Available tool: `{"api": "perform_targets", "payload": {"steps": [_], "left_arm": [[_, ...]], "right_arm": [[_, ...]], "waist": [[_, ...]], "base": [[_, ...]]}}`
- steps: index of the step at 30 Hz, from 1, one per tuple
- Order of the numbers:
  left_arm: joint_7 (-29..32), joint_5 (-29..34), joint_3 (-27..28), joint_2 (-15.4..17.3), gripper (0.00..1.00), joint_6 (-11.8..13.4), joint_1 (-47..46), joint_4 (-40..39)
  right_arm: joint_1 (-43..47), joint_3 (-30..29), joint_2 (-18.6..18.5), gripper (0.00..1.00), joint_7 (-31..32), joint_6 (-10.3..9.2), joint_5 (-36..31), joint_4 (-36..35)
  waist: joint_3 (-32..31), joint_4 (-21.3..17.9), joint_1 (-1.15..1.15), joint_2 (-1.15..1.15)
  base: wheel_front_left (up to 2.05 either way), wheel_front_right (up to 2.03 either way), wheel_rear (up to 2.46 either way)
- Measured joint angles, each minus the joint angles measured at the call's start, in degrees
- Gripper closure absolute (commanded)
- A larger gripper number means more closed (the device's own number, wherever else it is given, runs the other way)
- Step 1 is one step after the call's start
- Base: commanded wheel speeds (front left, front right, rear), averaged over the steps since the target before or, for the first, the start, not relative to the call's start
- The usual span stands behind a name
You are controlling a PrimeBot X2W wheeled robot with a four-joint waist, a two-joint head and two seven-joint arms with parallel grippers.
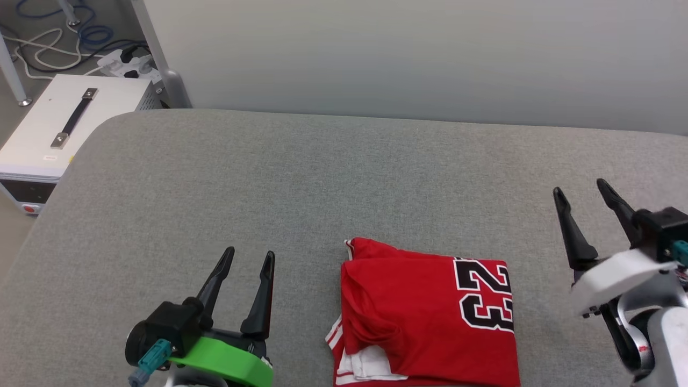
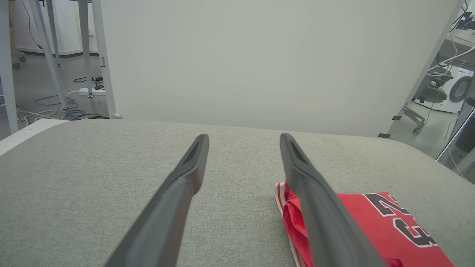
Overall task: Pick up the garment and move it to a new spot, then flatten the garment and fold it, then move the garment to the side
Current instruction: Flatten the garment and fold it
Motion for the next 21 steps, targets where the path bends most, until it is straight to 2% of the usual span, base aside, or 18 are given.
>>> {"api": "perform_targets", "payload": {"steps": [3, 8, 14, 21], "left_arm": [[0.0, -0.03, -0.24, -0.1, 0.0, 0.0, 0.0, -0.16], [0.0, -0.58, -0.81, -0.07, 0.0, 0.0, 0.03, 0.12], [0.0, -0.59, -0.97, -0.05, 0.0, 0.0, 0.16, 0.64], [0.0, -0.59, -1.18, 0.01, 0.0, 0.0, 0.18, 1.03]], "right_arm": [[3.65, -3.63, 2.47, 0.0, -3.02, 0.0, -0.42, -1.91], [9.32, -6.15, 5.49, 0.0, -6.64, 0.0, -1.98, -3.04], [12.82, -6.92, 8.83, 0.0, -9.53, 0.0, -3.2, -3.26], [13.11, -6.65, 10.28, 0.0, -10.61, 0.01, -3.35, -2.07]], "waist": [[0.17, -0.41, 0.0, 0.0], [0.08, -0.75, 0.0, 0.0], [-0.11, -0.91, 0.0, 0.0], [-0.23, -0.58, 0.0, 0.0]], "base": [[0.0, 0.0, 0.0], [0.0, 0.0, 0.0], [0.0, 0.0, 0.0], [0.0, 0.0, 0.0]]}}
